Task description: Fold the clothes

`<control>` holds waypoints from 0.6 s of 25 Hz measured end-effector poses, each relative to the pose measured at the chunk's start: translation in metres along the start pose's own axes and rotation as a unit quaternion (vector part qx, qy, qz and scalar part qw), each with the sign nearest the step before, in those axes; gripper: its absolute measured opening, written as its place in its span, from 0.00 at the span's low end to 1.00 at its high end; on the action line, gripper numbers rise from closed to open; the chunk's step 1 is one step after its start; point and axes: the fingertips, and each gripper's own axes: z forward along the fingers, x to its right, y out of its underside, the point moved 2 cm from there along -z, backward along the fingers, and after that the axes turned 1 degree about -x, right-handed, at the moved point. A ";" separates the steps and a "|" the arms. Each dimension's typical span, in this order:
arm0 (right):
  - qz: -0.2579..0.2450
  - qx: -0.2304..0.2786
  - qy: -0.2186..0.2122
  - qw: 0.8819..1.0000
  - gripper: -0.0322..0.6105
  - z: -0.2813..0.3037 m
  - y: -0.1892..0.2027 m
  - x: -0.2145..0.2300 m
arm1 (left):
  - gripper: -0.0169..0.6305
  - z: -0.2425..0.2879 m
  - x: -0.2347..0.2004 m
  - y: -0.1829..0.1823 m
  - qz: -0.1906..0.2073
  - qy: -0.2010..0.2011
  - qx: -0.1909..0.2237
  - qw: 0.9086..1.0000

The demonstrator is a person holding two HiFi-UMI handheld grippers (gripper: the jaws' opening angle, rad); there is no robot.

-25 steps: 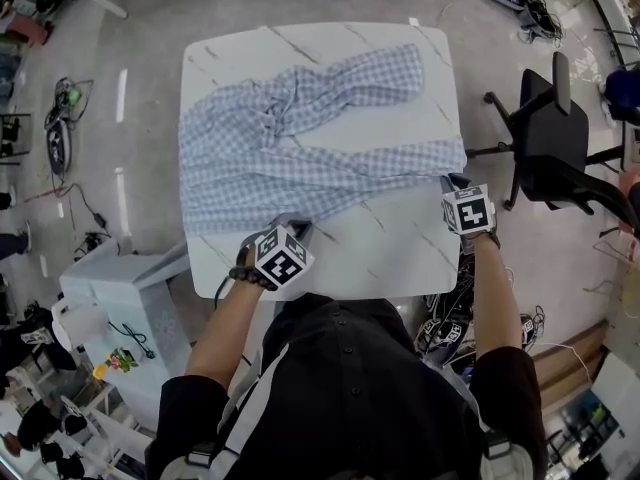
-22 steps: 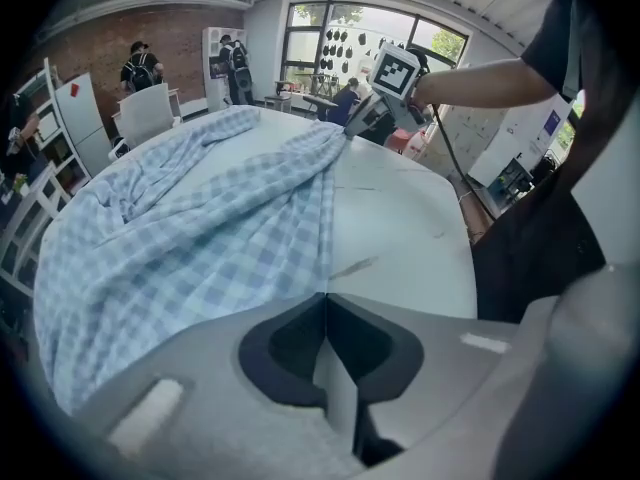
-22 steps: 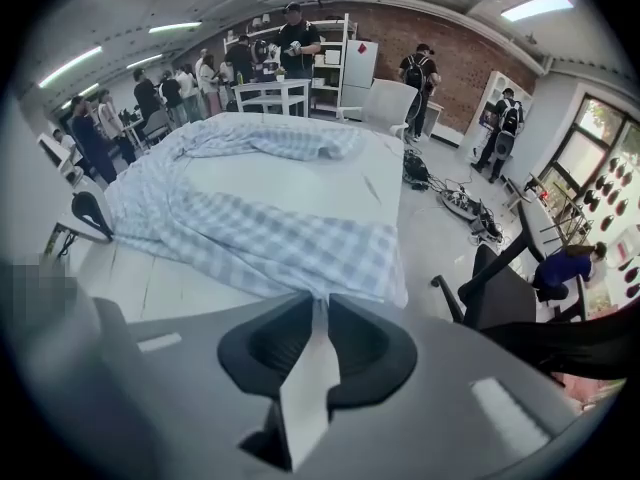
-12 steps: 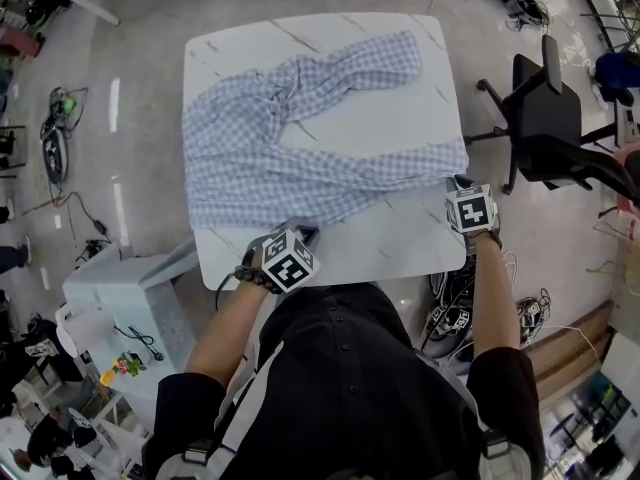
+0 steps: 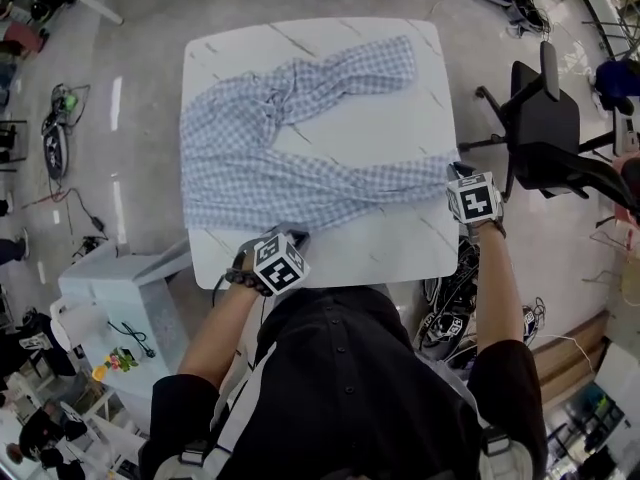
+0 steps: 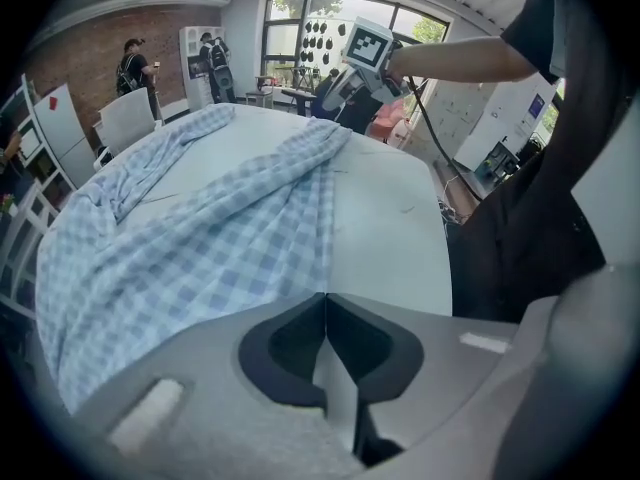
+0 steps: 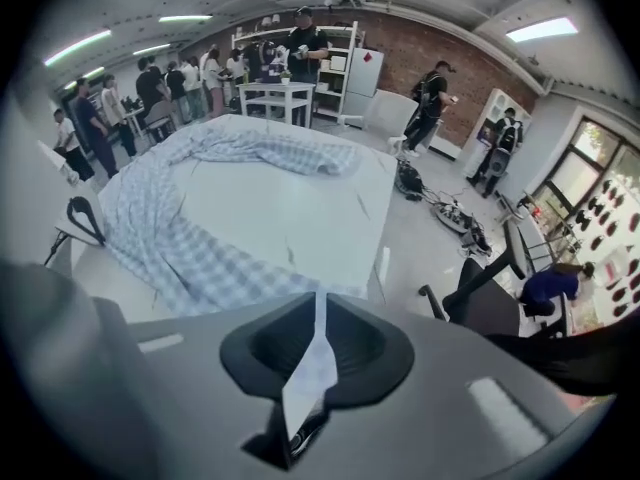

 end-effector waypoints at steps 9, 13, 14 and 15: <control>-0.106 0.002 -0.105 0.989 0.22 -0.004 0.026 -0.011 | 0.22 -0.004 -0.005 -0.067 -0.027 0.001 0.052 0.998; -0.113 0.005 -0.123 0.986 0.23 -0.005 0.048 -0.003 | 0.22 0.010 -0.006 -0.106 0.016 -0.015 0.052 0.998; -0.117 0.006 -0.127 0.985 0.23 -0.006 0.054 -0.002 | 0.22 0.013 -0.005 -0.116 0.024 -0.018 0.053 0.998; -0.122 0.006 -0.133 0.984 0.24 -0.007 0.059 -0.001 | 0.22 0.016 -0.004 -0.126 0.031 -0.020 0.055 0.998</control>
